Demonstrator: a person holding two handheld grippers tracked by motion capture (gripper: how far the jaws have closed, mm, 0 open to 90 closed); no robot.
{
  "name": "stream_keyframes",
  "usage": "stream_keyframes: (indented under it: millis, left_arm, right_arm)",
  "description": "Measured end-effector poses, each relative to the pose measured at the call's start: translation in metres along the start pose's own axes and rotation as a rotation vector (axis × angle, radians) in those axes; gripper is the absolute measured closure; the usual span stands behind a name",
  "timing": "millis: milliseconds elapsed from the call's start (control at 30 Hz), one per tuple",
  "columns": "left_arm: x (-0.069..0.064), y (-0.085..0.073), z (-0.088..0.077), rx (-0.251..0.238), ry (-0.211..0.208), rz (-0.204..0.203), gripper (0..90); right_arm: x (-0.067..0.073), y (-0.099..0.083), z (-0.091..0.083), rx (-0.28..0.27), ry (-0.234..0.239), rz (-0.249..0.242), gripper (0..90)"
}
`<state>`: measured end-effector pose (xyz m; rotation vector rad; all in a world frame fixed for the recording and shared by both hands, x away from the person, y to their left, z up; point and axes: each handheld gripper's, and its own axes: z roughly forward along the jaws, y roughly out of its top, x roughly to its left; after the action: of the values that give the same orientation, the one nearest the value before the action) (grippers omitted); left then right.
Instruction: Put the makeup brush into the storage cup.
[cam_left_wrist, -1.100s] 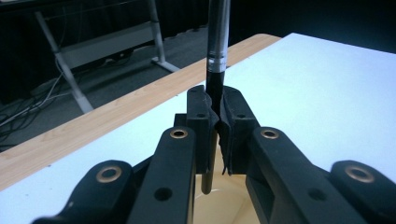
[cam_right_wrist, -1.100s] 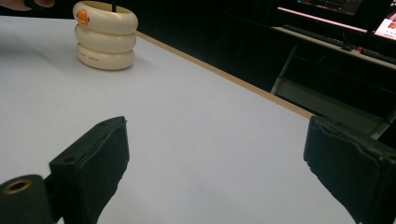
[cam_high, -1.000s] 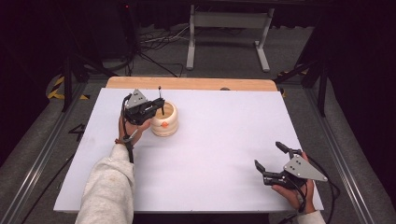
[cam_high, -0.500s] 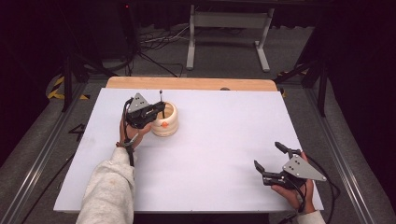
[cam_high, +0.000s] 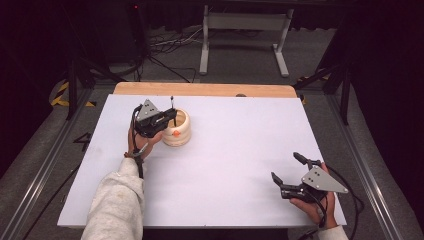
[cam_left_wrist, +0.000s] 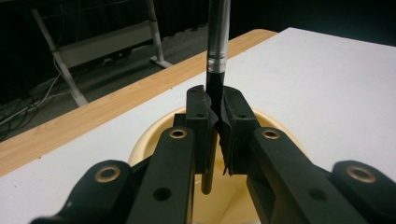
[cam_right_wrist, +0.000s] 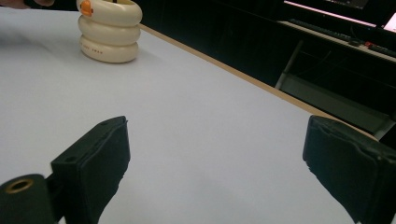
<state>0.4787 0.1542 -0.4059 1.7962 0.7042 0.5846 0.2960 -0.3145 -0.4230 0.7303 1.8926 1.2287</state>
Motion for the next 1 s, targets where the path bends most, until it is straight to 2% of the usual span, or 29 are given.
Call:
stream_keyframes:
  millis: [100, 267, 400, 600, 700, 767, 867, 933, 1000]
  left_arm:
    - [-0.001, 0.001, -0.001, 0.011, -0.008, 0.007, 77.3]
    - [-0.002, 0.003, -0.008, -0.009, -0.008, 0.012, 70.1]
    - [-0.004, 0.006, -0.014, -0.010, 0.014, 0.031, 60.6]
    - [-0.006, 0.009, -0.025, -0.034, 0.011, 0.047, 54.7]
    - [-0.007, 0.011, -0.029, -0.038, 0.023, 0.061, 51.7]
    - [-0.008, 0.012, -0.030, -0.037, 0.034, 0.068, 43.9]
    - [-0.010, 0.014, -0.034, -0.044, 0.043, 0.069, 38.2]
    - [-0.011, 0.015, -0.034, -0.042, 0.060, 0.072, 29.7]
    - [-0.011, 0.015, -0.036, -0.041, 0.070, 0.073, 25.2]
  right_arm:
    - [0.001, 0.000, 0.000, -0.001, 0.001, -0.001, 7.9]
    - [0.000, 0.000, 0.000, 0.004, 0.006, -0.001, 7.9]
    - [0.002, 0.001, 0.001, 0.006, 0.009, -0.008, 8.0]
    - [0.002, 0.001, 0.001, 0.006, 0.011, -0.010, 8.2]
    - [0.003, 0.001, 0.001, 0.007, 0.011, -0.012, 8.3]
    - [0.002, 0.001, 0.001, 0.006, 0.011, -0.011, 8.3]
    - [0.003, 0.001, 0.001, 0.006, 0.011, -0.012, 8.4]
    - [0.003, 0.001, 0.001, 0.006, 0.013, -0.012, 8.5]
    - [0.003, 0.001, 0.001, 0.007, 0.012, -0.012, 8.5]
